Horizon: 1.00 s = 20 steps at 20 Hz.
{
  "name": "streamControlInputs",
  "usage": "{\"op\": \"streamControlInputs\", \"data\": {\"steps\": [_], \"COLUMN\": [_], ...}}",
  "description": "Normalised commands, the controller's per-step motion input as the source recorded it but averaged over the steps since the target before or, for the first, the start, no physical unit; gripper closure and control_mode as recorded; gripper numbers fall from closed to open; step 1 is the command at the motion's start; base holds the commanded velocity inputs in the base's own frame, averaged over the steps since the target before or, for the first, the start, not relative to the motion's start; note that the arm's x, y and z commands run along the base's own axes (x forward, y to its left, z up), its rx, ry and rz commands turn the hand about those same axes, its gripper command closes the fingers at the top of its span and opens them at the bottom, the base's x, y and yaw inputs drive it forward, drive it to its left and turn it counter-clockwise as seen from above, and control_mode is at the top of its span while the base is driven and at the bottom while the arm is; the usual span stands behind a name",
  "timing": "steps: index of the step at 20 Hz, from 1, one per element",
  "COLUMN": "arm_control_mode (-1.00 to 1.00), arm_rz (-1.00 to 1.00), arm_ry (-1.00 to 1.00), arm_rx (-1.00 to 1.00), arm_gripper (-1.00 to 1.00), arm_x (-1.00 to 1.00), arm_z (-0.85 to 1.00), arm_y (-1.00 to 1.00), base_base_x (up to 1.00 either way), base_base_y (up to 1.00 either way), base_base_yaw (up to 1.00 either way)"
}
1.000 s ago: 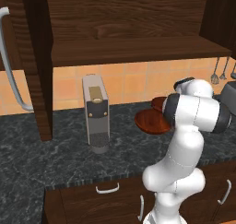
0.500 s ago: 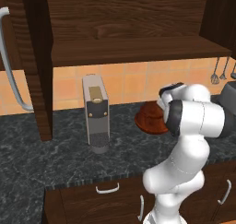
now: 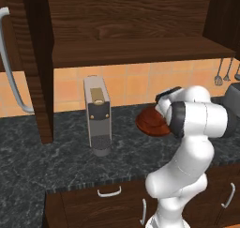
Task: Pick up the bowls on the counter and stack them on top of one another in the open cabinet. Place the smaller bowl on top of the larger bowl.
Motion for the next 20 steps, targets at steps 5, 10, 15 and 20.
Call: {"op": "streamControlInputs", "data": {"steps": [5,10,15,20], "arm_control_mode": [-1.00,-1.00,-1.00,-1.00], "arm_rz": [0.00,0.00,0.03,0.03], "arm_ry": [0.04,0.15,0.05,0.16], "arm_rx": [0.05,0.01,0.00,-0.02], "arm_gripper": [-1.00,-1.00,-1.00,-1.00], "arm_x": [-0.61,-0.39,0.00,-0.04], "arm_z": [0.56,0.52,0.55,-0.56], "arm_y": [-0.10,-0.12,0.00,0.00], "base_base_x": [0.00,0.00,0.00,0.00], "base_base_y": [0.00,0.00,0.00,0.00], "base_base_yaw": [0.00,0.00,0.00,0.00]}}
